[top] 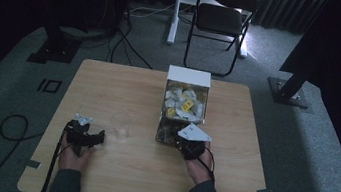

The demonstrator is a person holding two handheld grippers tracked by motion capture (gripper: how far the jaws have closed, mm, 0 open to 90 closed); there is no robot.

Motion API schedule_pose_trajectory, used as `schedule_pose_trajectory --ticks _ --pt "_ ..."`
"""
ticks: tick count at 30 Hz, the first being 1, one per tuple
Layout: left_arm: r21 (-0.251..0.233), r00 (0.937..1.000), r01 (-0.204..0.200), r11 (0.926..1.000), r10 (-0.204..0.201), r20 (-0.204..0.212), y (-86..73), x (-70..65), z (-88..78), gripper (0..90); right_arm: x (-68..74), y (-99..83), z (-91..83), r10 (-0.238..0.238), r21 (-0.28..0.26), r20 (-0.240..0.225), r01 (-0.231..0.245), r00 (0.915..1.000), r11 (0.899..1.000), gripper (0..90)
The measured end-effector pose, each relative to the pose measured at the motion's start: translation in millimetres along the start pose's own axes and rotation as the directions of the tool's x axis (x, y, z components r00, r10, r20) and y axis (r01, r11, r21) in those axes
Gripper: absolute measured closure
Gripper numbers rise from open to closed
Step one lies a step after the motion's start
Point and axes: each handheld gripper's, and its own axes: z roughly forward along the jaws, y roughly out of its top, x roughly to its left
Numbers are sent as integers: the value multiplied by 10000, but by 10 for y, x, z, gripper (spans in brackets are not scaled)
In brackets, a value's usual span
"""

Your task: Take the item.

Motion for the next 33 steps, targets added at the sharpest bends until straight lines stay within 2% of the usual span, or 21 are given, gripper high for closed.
schedule_pose_trajectory --ticks 19,33 --pt "-4 10000 3 10000 -3 -2 0 0 0 136 62 67 -43 -245 -31 -82 245 9997 9997 900" --pt "6 10000 -4 10000 4 18 -1 -3 -3 136 105 153 -85 -255 -165 -164 253 9995 9995 900"
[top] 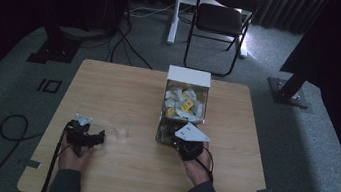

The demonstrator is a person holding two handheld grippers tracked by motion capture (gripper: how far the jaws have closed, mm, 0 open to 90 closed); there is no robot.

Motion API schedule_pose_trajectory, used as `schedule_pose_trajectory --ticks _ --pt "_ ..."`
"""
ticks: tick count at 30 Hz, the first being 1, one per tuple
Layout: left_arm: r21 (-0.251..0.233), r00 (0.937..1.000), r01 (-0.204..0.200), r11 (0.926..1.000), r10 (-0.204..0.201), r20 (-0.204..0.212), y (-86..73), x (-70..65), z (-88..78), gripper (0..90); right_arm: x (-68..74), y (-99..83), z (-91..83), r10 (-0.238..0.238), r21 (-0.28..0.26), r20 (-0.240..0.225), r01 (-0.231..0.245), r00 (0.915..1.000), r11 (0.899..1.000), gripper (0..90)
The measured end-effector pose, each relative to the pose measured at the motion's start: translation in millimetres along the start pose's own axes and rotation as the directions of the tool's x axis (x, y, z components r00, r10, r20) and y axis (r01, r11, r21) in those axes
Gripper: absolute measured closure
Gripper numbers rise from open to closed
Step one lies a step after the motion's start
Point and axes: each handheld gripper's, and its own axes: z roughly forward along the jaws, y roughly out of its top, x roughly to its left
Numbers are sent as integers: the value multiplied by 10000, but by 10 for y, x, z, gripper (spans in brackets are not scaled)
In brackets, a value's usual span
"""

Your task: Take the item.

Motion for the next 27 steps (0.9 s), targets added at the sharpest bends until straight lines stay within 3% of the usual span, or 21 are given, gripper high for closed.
schedule_pose_trajectory --ticks 27 --pt "-21 10000 13 10000 -13 16 -2 -4 0 136 206 213 61 -234 -252 -685 217 9974 9994 900"
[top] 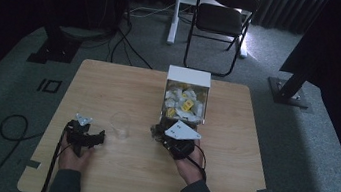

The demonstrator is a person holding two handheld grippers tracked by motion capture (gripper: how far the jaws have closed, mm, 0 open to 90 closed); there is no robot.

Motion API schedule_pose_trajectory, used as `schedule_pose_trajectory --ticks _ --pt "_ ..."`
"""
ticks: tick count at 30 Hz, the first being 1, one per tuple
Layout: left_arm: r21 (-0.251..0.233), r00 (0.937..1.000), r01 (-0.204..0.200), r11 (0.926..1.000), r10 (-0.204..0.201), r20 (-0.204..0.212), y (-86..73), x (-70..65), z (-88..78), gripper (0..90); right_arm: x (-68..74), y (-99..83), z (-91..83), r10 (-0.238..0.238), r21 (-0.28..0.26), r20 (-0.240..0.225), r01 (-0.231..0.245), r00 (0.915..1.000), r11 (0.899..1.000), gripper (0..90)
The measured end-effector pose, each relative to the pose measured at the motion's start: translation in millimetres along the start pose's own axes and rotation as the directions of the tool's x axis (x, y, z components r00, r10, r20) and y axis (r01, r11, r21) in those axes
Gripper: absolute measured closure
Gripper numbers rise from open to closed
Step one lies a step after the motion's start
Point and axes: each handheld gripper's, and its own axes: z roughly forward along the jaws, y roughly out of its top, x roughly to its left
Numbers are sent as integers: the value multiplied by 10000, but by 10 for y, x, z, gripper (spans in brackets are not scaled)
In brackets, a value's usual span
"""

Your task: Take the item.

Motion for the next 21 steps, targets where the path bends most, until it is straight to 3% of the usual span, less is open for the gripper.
schedule_pose_trajectory --ticks 21 --pt "10 10000 -1 10000 1 1 0 0 -1 136 124 150 177 46 -190 -337 -52 9994 9998 900"
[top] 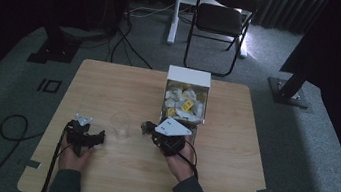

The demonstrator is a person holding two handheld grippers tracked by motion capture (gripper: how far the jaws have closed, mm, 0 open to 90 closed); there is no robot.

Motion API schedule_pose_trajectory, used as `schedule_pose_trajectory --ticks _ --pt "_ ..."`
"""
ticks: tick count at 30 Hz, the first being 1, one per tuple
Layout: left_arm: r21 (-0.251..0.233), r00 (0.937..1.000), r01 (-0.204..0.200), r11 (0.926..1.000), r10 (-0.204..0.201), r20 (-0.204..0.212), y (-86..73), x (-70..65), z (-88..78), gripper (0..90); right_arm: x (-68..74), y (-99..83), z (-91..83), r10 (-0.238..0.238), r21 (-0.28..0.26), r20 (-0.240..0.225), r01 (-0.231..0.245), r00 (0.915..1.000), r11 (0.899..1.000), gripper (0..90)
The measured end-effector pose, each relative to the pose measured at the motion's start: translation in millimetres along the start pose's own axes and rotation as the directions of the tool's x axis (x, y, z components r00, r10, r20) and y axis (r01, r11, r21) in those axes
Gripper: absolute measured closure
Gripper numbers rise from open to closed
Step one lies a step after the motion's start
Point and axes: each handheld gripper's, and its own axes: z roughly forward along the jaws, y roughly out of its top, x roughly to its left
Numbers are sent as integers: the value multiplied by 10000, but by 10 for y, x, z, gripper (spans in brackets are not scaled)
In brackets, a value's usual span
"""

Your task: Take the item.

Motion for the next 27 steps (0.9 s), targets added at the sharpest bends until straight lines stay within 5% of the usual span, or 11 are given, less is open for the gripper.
schedule_pose_trajectory --ticks 27 --pt "6 10000 -9 10000 9 -2 0 1 0 135 68 205 232 147 -158 -85 -148 9999 9998 900"
